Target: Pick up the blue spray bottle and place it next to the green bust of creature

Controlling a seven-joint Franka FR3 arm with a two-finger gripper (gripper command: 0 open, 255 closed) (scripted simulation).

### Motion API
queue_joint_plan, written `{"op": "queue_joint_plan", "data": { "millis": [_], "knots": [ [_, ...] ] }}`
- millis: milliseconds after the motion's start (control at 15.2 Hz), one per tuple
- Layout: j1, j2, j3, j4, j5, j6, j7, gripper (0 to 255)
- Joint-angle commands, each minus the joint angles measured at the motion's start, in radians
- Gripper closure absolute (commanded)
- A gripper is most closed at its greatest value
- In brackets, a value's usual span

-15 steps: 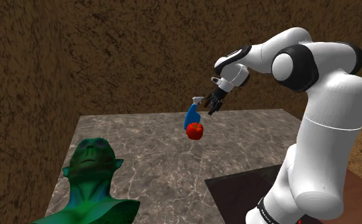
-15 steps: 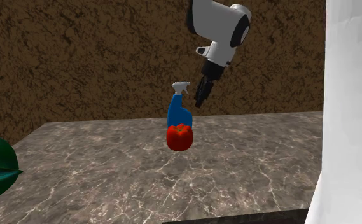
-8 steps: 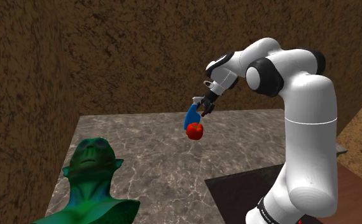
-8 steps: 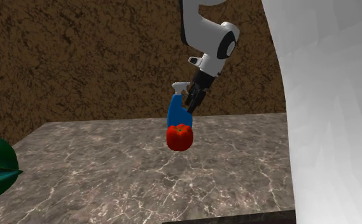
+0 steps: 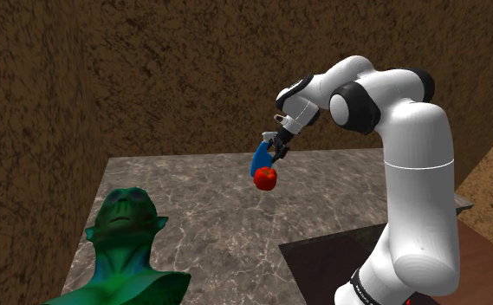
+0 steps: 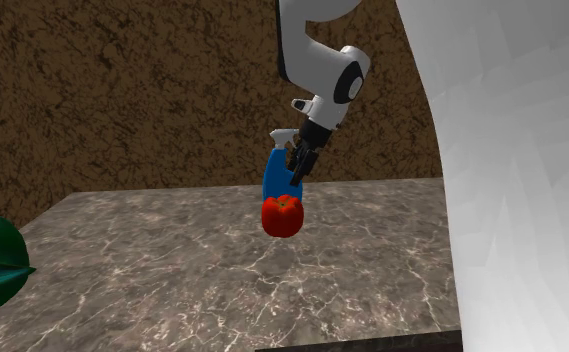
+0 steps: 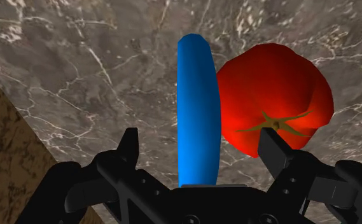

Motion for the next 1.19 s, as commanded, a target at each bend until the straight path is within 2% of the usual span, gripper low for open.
{"op": "queue_joint_plan", "data": {
  "millis": [0,132,198,792,1122],
  "knots": [
    [0.0,0.001,0.0,0.0,0.001,0.0,0.0,0],
    [0.0,0.001,0.0,0.0,0.0,0.0,0.0,0],
    [0.0,0.001,0.0,0.0,0.0,0.0,0.0,255],
    [0.0,0.001,0.0,0.0,0.001,0.0,0.0,255],
    [0.016,-0.041,-0.022,0.012,-0.04,-0.03,0.039,255]
  ]
}}
